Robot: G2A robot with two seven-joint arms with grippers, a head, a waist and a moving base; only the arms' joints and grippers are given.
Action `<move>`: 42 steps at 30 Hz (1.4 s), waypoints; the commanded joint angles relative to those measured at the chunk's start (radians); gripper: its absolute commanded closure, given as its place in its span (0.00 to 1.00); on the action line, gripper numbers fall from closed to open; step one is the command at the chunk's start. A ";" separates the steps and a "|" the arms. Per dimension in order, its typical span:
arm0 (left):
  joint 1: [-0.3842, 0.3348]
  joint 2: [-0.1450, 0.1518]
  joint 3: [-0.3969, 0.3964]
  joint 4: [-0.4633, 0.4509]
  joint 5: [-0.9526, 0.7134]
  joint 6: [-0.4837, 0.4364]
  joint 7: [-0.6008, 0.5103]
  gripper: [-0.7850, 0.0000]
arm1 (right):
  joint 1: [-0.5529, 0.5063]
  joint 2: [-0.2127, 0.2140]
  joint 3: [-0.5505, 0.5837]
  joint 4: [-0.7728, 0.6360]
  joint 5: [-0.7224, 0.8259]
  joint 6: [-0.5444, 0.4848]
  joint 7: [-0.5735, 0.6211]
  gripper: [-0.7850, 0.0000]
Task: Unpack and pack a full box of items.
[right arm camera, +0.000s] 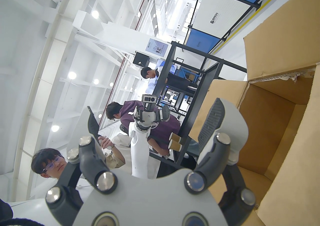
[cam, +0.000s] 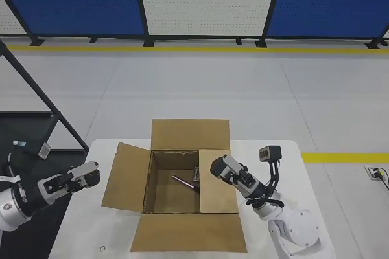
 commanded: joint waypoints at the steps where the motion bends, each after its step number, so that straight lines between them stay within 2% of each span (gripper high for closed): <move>1: -0.056 0.006 0.054 0.000 0.020 0.015 -0.028 0.00 | -0.004 0.002 0.001 -0.002 0.002 -0.005 -0.001 0.00; 8: -0.297 -0.001 0.355 0.107 0.033 0.057 -0.091 0.00 | -0.047 0.009 0.018 -0.024 0.008 -0.028 -0.020 0.00; 13: -0.456 -0.027 0.565 0.216 0.015 0.060 -0.100 0.00 | -0.086 0.014 0.033 -0.051 0.008 -0.039 -0.037 0.00; 17: -0.543 -0.048 0.701 0.278 0.044 0.076 -0.112 0.00 | -0.100 0.017 0.038 -0.065 0.011 -0.039 -0.046 0.00; 32: -0.537 -0.049 0.704 0.280 0.048 0.076 -0.103 0.00 | -0.104 0.019 0.037 -0.072 0.004 -0.029 -0.059 0.00; 35: -0.511 -0.055 0.742 0.274 0.080 0.079 -0.028 0.00 | -0.115 0.019 0.038 -0.078 0.026 -0.037 -0.073 0.00; 36: -0.510 -0.060 0.755 0.279 0.045 0.064 -0.028 0.00 | -0.121 0.020 0.045 -0.079 0.038 -0.047 -0.079 0.00; 39: -0.525 -0.070 0.806 0.317 0.105 0.073 0.043 0.00 | -0.154 0.021 0.071 -0.096 0.069 -0.101 -0.119 0.00; 42: -0.543 -0.091 0.862 0.368 0.050 0.043 0.067 0.00 | -0.202 0.022 0.105 -0.115 0.105 -0.163 -0.168 0.00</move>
